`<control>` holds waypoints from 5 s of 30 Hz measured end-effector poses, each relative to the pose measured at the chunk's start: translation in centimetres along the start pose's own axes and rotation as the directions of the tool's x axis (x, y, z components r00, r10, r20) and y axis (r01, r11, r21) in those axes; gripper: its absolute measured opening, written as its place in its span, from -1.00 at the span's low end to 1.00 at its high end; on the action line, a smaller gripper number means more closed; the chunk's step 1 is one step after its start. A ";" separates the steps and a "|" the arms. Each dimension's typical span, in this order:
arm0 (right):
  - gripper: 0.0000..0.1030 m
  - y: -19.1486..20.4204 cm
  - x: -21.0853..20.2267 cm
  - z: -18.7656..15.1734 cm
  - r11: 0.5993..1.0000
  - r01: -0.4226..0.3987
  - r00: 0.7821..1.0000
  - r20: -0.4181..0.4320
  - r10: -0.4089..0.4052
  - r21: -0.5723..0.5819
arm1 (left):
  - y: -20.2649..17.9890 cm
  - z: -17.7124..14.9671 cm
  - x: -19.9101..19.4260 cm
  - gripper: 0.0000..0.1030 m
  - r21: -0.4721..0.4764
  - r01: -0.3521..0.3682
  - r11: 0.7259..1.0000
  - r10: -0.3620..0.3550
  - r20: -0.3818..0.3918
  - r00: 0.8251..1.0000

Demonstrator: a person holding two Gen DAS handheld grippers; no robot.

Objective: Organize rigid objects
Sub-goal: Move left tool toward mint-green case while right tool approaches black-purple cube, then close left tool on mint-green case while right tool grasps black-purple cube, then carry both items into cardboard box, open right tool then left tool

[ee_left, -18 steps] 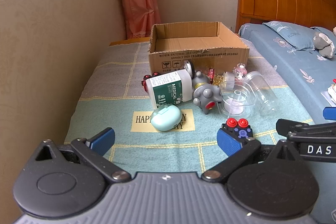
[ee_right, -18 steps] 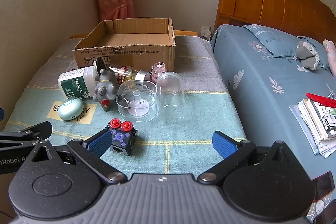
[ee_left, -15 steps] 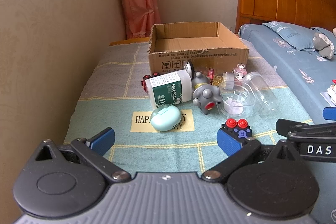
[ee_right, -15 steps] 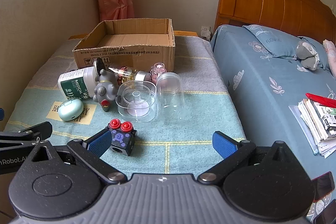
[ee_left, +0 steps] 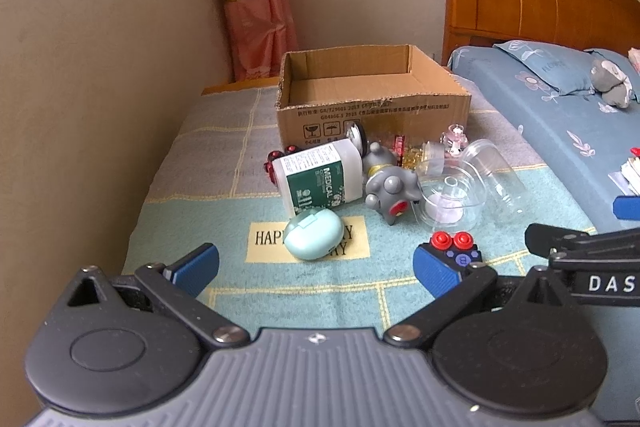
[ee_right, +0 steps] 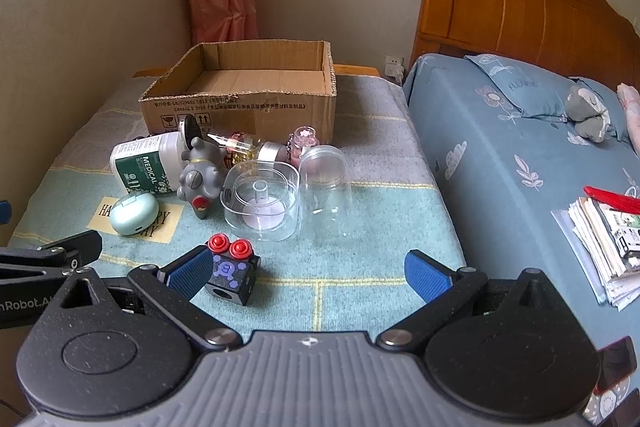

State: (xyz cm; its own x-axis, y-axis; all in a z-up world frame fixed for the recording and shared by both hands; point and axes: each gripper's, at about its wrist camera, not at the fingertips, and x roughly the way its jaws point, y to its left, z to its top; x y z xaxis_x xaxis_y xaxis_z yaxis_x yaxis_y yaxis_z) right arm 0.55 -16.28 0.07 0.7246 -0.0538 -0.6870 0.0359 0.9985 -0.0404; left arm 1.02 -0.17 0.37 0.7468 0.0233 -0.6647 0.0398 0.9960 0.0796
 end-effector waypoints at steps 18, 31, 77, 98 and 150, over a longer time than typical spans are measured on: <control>1.00 0.1 3.5 -0.4 0.975 -0.195 0.980 0.010 0.197 -0.108 | 1.8 -0.6 6.9 0.99 0.035 0.050 0.998 -0.046 -0.084 0.995; 1.00 1.0 7.9 -2.2 0.941 -0.299 0.953 -0.103 0.286 -0.157 | 3.0 -1.1 13.0 0.99 0.007 0.083 0.997 -0.081 -0.144 0.986; 1.00 4.7 10.6 -3.1 0.845 -0.406 0.914 -0.149 0.377 -0.348 | 3.9 -0.4 14.5 0.65 0.008 0.153 0.988 -0.152 -0.098 0.984; 0.45 5.6 11.3 -1.4 0.774 -0.467 0.883 -0.175 0.436 -0.427 | 3.8 -0.5 14.3 0.55 -0.010 0.134 0.991 -0.134 -0.078 0.988; 0.07 0.3 11.5 15.9 0.883 -0.286 0.944 0.047 0.326 -0.373 | 4.2 18.1 15.0 0.17 0.169 0.285 0.943 -0.286 -0.022 0.958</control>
State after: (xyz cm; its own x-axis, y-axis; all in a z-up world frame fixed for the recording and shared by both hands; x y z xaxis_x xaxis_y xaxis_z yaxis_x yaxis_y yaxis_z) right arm 19.80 -16.54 3.69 0.7281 0.2747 -0.6280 -0.4321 0.8952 -0.1094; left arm 24.34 2.77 4.17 0.6893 -0.2606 -0.6760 0.3627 0.9319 0.0106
